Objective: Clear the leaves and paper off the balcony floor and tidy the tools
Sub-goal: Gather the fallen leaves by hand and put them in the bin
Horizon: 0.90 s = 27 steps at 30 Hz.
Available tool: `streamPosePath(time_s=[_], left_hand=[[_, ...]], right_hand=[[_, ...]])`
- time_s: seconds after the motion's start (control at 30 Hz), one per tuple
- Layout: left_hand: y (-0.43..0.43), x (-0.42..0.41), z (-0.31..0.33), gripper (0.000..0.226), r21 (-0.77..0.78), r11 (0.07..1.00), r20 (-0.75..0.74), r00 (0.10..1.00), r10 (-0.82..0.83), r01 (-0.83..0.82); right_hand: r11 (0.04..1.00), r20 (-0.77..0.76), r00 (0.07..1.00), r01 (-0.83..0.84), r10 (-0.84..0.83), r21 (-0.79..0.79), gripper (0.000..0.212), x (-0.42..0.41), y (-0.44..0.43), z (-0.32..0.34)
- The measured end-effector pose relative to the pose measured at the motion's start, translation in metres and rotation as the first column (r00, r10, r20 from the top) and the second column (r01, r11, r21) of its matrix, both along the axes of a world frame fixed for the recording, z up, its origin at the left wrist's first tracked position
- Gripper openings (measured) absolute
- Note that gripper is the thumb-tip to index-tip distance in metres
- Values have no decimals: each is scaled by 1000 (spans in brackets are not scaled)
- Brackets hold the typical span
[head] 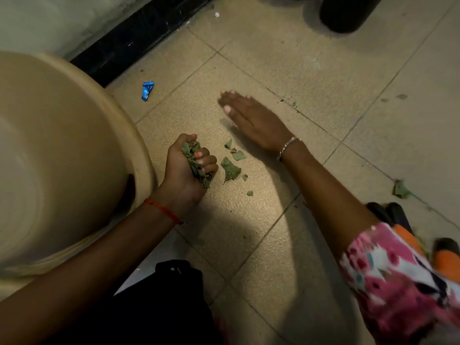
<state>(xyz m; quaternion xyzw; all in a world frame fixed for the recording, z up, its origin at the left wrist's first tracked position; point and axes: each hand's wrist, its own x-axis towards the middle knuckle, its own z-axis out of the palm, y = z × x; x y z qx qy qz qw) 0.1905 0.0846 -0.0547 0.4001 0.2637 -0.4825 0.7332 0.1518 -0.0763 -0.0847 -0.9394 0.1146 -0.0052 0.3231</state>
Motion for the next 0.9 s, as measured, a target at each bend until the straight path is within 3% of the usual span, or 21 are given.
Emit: streamPosePath(time_s=[0.23,0.43,0.6,0.7,0.77,0.83,0.9], left_hand=[[7,-7,-2,37,11,1000,42,999,3,-4],[12,-7,-3,36,-12,1000,25,1000,-19,20],[10,-16,-3,36,14,991,38,991,-131,130],[5,-24,-4,35,-9,993,16,993,-116,116],[2,-30,-4,35,-18,990,4,990,-141,141],[-1,-34,-4,36,-21,985,-8,985,-172,172],[-5,-40,-3,35,-28,976,-13,977,-215,215]], right_hand=[[999,49,999,-1,-1,50,44,-65,64,11],[983,32,990,-135,140,-124,45,-88,75,-3],[991,151,983,118,-108,-61,31,-127,89,1],[963,249,948,236,-199,-128,19,-140,92,0],[931,287,911,342,-296,-126,17,-142,93,-3],[852,327,808,523,-490,-16,18,-139,94,-3],[636,308,560,721,-769,275,17,-134,92,3]])
